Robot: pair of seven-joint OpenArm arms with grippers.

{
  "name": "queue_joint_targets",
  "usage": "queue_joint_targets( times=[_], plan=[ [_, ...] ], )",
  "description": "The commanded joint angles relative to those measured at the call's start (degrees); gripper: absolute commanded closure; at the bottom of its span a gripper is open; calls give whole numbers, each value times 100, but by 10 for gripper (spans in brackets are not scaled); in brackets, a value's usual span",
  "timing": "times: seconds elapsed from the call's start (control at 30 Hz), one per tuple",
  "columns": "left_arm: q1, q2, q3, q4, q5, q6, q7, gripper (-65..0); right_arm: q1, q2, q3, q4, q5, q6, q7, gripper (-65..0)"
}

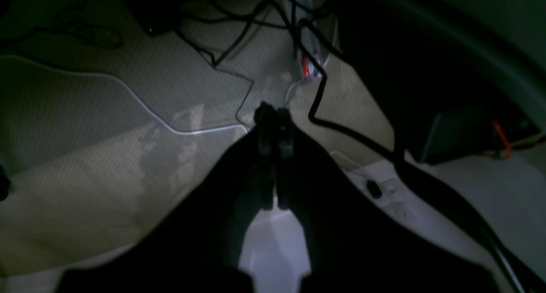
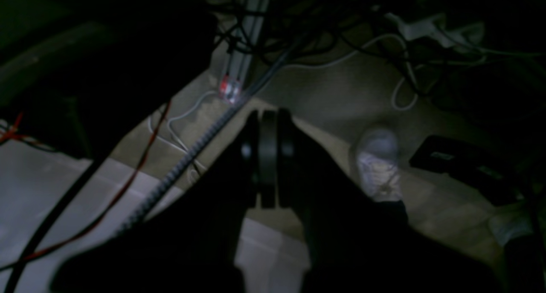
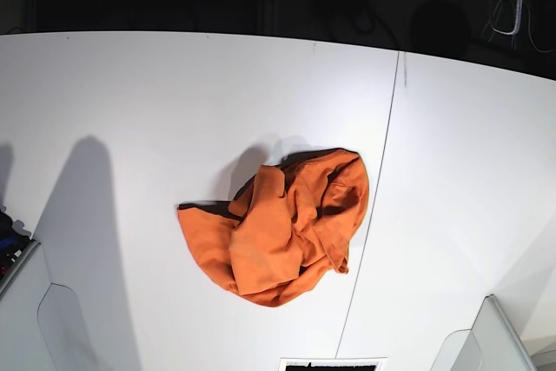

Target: Layout the t-shirt on the table in an organized manner, then fold the t-shirt properly

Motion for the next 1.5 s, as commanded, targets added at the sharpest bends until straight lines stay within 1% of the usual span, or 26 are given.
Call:
queue_joint_targets(
  times=[0.0, 0.2, 0.4, 0.7, 0.8, 0.93, 1.0, 1.2, 1.3, 1.47],
  plan=[
    [4, 26, 11, 22, 4, -59, -50, 0, -83, 24, 11, 94, 2, 83, 22, 0],
    [201, 26, 11, 219, 2, -59, -297, 0, -424, 81, 11, 564, 2, 85, 22, 0],
    [588, 22, 11, 758, 0, -57, -299, 0, -737, 149, 11, 1001, 2, 87, 22, 0],
    [1036, 11, 11, 1495, -11, -57, -315, 0, -938, 210, 11, 1314, 2, 107, 22, 0],
    [1178, 0, 11, 1729, -11, -57, -313, 0, -1062, 210, 11, 1528, 2, 210, 22, 0],
    [1438, -24, 11, 2140, -11, -55, -315, 0, -1296, 243, 11, 2009, 2, 498, 22, 0],
    [1589, -22, 11, 2363, -11, -55, -315, 0, -1434, 289, 11, 2297, 4, 595, 20, 0],
    [2020, -96, 11, 3121, -11, -55, -315, 0, -1919, 472, 11, 3101, 26, 605, 20, 0],
    [2240, -227, 11, 3600, -13, -55, -313, 0, -2212, 599, 11, 3554, 260, 623, 20, 0],
    [2712, -529, 11, 4647, -11, -55, -313, 0, -2798, 933, 11, 4503, 566, 647, 20, 0]
  ],
)
